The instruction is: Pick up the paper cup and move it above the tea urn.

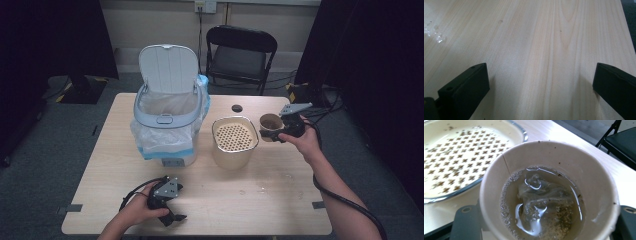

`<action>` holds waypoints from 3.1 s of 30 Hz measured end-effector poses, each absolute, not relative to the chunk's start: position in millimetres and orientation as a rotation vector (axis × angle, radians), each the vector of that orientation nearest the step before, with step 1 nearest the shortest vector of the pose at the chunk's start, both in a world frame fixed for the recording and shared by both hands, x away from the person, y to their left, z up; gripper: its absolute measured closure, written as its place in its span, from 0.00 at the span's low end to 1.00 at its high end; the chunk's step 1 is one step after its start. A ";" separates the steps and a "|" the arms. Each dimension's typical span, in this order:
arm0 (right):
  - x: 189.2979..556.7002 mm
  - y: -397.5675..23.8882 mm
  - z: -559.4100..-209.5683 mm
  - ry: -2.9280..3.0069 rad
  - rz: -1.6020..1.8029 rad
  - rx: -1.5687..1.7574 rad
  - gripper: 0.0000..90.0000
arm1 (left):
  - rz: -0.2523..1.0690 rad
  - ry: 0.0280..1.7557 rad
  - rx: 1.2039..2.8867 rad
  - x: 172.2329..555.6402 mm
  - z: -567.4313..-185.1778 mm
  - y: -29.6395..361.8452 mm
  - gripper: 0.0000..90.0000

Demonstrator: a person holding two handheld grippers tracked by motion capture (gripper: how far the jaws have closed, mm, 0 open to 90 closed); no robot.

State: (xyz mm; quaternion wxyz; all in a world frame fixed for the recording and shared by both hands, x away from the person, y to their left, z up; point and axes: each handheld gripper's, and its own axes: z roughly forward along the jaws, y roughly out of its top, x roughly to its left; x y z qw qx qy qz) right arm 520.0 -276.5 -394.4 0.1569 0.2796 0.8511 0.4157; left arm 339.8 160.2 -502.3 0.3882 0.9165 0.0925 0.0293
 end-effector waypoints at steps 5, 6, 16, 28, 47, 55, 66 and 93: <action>534.4 -275.3 -390.9 2.426 1.172 0.798 0.31 | 0.075 0.235 2.331 339.8 -502.3 160.2 0.00; 537.2 -275.0 -389.9 2.421 1.171 0.801 0.31 | 0.073 0.237 2.331 339.7 -502.3 160.2 0.00; 559.3 -266.9 -382.9 2.390 1.193 0.792 0.31 | 0.090 0.230 2.335 340.2 -501.6 160.5 0.00; 574.9 -251.5 -371.0 2.362 1.205 0.749 0.31 | 0.090 0.229 2.336 340.4 -501.6 160.5 0.00; 569.8 -229.6 -351.3 2.312 1.169 0.584 0.31 | 0.092 0.221 2.363 341.2 -499.7 161.0 0.00; 560.6 -219.8 -344.3 2.293 1.124 0.474 0.31 | 0.092 0.221 2.363 341.2 -499.7 160.9 0.00; 545.6 -204.1 -340.6 2.247 1.020 0.316 0.32 | 0.092 0.220 2.362 341.3 -499.8 161.0 0.00; 487.0 -160.6 -352.1 1.750 0.097 -0.419 0.33 | 0.089 0.220 2.358 341.3 -500.1 160.9 0.00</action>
